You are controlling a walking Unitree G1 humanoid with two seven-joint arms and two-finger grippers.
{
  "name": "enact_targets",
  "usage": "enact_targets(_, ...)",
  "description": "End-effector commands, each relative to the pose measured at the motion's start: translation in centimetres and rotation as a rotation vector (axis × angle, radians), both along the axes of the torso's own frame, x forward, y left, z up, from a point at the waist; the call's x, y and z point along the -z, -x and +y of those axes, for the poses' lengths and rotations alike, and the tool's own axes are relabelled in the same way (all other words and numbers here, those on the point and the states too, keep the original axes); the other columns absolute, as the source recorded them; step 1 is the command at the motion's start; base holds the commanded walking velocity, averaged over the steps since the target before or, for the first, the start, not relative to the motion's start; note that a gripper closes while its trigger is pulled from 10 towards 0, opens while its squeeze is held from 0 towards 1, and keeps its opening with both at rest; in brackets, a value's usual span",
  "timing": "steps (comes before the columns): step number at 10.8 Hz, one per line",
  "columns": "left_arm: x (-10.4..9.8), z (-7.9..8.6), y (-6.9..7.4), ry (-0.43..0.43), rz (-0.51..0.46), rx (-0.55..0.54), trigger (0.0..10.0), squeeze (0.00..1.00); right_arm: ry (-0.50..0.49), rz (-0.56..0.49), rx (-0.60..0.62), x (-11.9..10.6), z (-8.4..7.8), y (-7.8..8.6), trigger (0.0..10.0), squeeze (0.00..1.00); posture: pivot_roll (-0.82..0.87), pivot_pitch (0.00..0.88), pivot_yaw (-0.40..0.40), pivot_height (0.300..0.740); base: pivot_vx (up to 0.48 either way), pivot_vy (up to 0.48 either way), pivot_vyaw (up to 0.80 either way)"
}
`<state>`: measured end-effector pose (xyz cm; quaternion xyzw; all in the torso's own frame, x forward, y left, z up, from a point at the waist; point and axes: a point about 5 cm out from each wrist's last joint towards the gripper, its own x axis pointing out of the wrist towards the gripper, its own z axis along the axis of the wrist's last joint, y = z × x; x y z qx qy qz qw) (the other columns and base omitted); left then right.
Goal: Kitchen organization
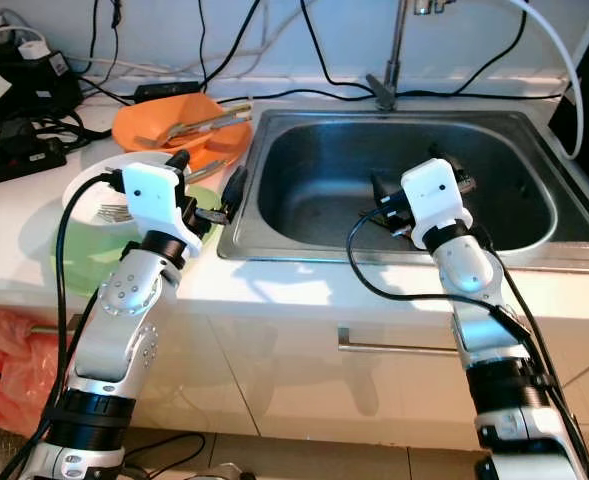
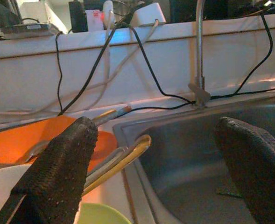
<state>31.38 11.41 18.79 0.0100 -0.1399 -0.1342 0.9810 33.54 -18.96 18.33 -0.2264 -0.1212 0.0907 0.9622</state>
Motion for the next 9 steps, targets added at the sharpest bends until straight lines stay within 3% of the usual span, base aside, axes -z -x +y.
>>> enact_targets(1,-0.1,-0.2,0.0,-0.002,0.001,0.016,10.0,0.00,-0.026,0.002,0.003,0.0,0.4,0.5,10.0,1.00,0.10,0.000,0.060,0.740,0.000,0.000,0.00)
enact_targets(3,0.2,-0.2,-0.1,-0.014,0.001,0.010,10.0,0.00,-0.039,0.034,0.027,0.8,0.5,1.1,10.0,1.00,0.10,0.000,0.063,0.740,0.000,-0.182,0.00)
enact_targets(6,-0.1,-0.1,-0.3,-0.003,0.001,0.005,10.0,0.00,-0.088,-0.035,0.039,-0.9,1.1,1.7,10.0,1.00,0.10,0.000,0.066,0.740,0.000,-0.376,0.00)
enact_targets(9,-0.3,-0.1,-0.3,0.007,-0.011,0.011,10.0,0.00,-0.087,-0.028,0.049,-0.9,1.1,1.8,10.0,1.00,0.09,0.000,0.067,0.740,0.000,-0.376,0.00)
